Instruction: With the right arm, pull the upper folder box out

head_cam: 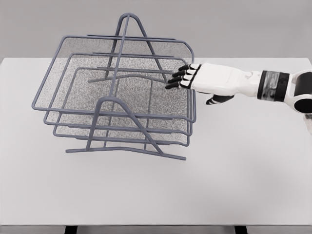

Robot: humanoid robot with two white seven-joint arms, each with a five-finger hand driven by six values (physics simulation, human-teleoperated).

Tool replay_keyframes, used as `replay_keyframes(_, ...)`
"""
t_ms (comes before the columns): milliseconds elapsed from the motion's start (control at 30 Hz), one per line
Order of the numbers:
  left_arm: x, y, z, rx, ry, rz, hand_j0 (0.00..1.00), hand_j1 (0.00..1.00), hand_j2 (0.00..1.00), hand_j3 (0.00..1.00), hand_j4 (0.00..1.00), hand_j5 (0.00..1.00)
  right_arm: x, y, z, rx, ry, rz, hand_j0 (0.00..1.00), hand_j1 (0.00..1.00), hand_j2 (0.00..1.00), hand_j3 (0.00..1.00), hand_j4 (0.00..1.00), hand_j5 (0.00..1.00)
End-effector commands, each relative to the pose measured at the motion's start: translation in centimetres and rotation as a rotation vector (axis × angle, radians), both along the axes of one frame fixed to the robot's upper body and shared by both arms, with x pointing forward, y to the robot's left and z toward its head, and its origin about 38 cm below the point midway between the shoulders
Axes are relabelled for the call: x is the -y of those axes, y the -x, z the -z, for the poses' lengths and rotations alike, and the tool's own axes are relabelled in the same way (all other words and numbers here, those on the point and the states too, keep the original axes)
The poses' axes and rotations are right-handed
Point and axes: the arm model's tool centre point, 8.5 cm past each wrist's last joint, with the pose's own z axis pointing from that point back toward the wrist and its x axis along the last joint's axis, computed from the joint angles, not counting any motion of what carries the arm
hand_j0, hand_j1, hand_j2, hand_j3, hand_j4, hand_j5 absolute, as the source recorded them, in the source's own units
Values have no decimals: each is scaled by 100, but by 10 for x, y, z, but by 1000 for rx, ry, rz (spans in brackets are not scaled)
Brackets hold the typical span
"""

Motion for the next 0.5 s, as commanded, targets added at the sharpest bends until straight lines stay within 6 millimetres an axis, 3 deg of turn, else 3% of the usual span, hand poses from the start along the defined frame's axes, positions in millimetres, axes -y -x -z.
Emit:
replay_keyframes(0,0,0,0,0,0,-1,100,100,100,100,100,100,2,-1,2,-4,10,4,100,100,100,100,100,100)
replay_keyframes(200,0,0,0,-1,0,-1,100,100,100,100,100,100,19,10,33,-75,40,37,100,100,100,100,100,100)
replay_keyframes(333,0,0,0,1,1,1,100,100,100,100,100,100,63,14,32,-80,73,128,100,100,100,100,100,100)
replay_keyframes(367,0,0,0,0,0,1,100,100,100,100,100,100,83,17,30,-79,85,172,100,100,100,100,100,100)
replay_keyframes(467,0,0,0,-2,1,1,100,100,100,100,100,100,110,22,26,-75,103,232,100,100,100,100,100,100)
